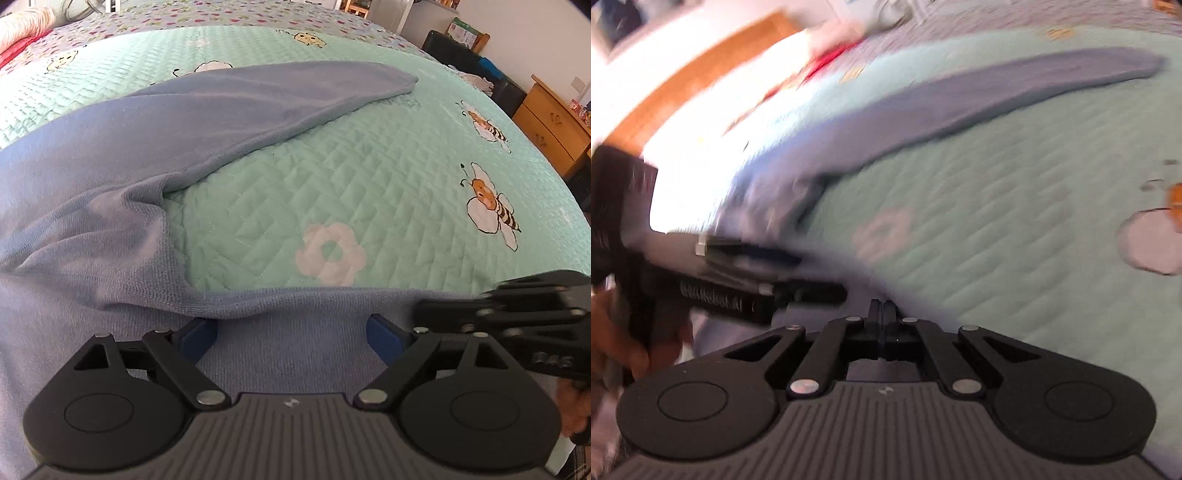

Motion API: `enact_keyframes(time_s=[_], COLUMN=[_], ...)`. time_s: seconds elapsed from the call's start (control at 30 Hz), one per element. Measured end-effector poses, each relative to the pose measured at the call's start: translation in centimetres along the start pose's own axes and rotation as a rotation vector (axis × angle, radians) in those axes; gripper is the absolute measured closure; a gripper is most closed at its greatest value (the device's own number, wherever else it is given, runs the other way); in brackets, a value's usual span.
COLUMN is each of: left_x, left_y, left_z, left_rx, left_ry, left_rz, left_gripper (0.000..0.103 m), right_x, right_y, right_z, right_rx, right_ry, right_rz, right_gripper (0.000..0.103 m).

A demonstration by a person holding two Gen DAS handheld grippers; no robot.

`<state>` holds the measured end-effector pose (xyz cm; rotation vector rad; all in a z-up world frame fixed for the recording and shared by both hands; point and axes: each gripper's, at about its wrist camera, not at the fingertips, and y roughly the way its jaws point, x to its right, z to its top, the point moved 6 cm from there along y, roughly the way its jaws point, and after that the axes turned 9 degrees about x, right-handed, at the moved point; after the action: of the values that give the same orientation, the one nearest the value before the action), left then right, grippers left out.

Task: Fold clothes

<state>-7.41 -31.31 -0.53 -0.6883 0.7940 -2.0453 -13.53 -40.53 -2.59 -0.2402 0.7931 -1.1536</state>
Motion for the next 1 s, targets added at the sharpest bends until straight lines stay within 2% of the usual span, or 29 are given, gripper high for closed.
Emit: enact_keyframes(time_s=[0.03,0.2,0.23,0.27,0.3,0.4,0.47,0.53,0.57,0.6,0.63,0.67,0.73,0.77,0.8,0.83,0.87,0.97,1.0], left_x=[0.0,0.6,0.7,0.9,1.0,1.1,1.1,1.2,1.3,1.4,1.4,1.5,1.3,1.3,1.4,2.0,2.8,6.9,8.6], left_y=[0.0,0.0,0.1,0.1,0.1,0.0,-0.2,-0.1,-0.1,-0.1,-0.1,-0.2,-0.9,-1.5,-2.3,-3.1,-3.8,-4.1,-3.5], left_z=[0.0,-0.3,-0.4,-0.4,-0.5,-0.7,-0.8,-0.9,-0.9,-1.0,-1.1,-1.1,-1.1,-1.2,-1.2,-1.3,-1.4,-2.4,-2.9], left_rx=[-0.002,-0.005,-0.003,-0.001,0.001,0.003,0.002,0.001,0.000,0.000,0.003,0.007,0.024,0.038,0.051,0.062,0.071,0.050,0.030], left_ry=[0.002,0.030,0.038,0.042,0.045,0.047,0.046,0.053,0.057,0.062,0.065,0.065,0.049,0.033,0.020,0.015,0.019,0.068,0.095], left_rz=[0.000,0.016,0.023,0.031,0.039,0.056,0.061,0.060,0.060,0.063,0.067,0.070,0.077,0.089,0.090,0.069,0.036,-0.077,-0.114], left_gripper=[0.012,0.008,0.007,0.006,0.006,0.006,0.005,0.003,0.001,0.001,0.001,0.001,0.004,0.012,0.015,0.018,0.018,0.018,0.018], right_x=[-0.8,-4.1,-4.1,-2.9,-1.7,2.3,0.6,-2.1,-2.8,-3.2,-1.9,-0.6,2.0,3.2,3.3,3.4,3.5,4.2,5.6], right_y=[-0.8,-3.5,-3.7,-3.5,-3.4,-3.6,-4.7,-5.1,-5.1,-5.2,-5.7,-6.2,-7.2,-7.8,-9.0,-10.2,-11.3,-13.5,-14.9], right_z=[-0.7,-6.1,-6.8,-6.3,-5.8,-3.4,-3.1,-4.6,-5.6,-6.4,-6.0,-5.7,-5.1,-4.8,-4.8,-4.9,-5.0,-6.8,-6.8], right_rx=[0.000,-0.095,-0.104,-0.079,-0.050,0.105,0.126,0.057,0.010,-0.025,0.013,0.052,0.129,0.165,0.185,0.206,0.221,0.165,0.155], right_ry=[0.003,0.031,0.028,0.068,0.108,0.241,0.178,0.136,0.112,0.098,0.148,0.199,0.299,0.342,0.339,0.336,0.333,0.295,0.293], right_rz=[0.009,0.130,0.136,0.121,0.101,-0.065,-0.075,0.040,0.062,0.078,0.053,0.028,-0.023,-0.045,-0.045,-0.045,-0.044,-0.073,-0.083], right_gripper=[0.095,0.094,0.098,0.103,0.103,0.103,0.094,0.093,0.089,0.089,0.102,0.103,0.103,0.094,0.090,0.084,0.084,0.084,0.084])
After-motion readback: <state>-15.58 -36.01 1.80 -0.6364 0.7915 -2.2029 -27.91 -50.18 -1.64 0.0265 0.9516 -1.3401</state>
